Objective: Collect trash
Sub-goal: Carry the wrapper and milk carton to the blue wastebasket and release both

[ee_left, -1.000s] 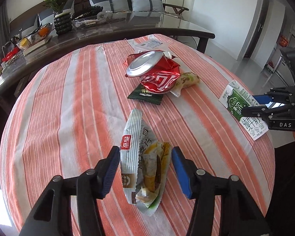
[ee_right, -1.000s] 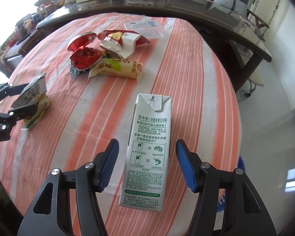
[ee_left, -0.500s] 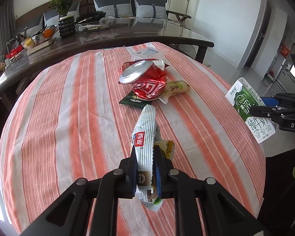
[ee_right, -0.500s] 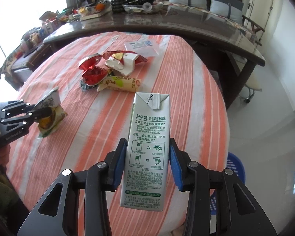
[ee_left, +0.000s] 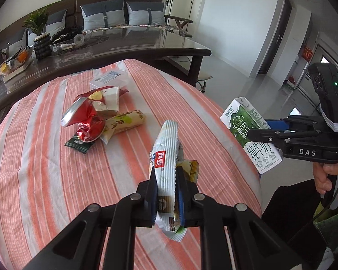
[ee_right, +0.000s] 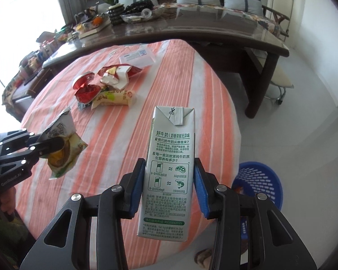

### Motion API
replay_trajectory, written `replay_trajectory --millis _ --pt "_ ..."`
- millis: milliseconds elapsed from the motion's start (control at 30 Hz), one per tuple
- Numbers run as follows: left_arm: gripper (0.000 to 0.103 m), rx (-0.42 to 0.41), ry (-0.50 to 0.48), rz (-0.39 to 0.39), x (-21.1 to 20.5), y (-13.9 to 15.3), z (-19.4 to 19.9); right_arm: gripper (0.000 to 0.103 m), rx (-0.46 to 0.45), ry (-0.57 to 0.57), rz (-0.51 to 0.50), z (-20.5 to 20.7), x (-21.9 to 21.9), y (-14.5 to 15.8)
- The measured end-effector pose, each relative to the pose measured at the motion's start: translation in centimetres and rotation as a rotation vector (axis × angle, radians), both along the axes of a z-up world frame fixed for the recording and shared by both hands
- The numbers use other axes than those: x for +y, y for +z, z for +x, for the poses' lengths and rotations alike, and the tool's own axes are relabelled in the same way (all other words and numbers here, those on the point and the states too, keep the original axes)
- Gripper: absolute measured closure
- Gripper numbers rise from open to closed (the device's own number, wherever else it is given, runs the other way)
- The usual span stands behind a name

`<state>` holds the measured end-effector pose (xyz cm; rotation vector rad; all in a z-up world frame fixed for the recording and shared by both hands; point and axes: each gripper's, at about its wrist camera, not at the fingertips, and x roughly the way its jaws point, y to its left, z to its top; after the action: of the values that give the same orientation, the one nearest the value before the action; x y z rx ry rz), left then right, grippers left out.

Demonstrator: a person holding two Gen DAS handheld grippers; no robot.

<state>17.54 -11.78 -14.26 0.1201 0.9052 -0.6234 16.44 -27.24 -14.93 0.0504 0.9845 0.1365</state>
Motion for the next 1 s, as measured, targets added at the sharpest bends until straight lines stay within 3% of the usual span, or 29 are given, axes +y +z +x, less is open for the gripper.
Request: replay_trajectory --millis 500,1000 --pt "0.089 0.041 -0.191 -0.054 -16.3 -0.1 -0.7 0.061 0.025 -0.248 -0.010 -3.3 -14.5 -1.3" --pt "0.089 0.146 -0.239 -0.045 -26.7 -6.0 0.2 0.061 0.103 -0.352 0.046 -3.3 -23.3 -7.6"
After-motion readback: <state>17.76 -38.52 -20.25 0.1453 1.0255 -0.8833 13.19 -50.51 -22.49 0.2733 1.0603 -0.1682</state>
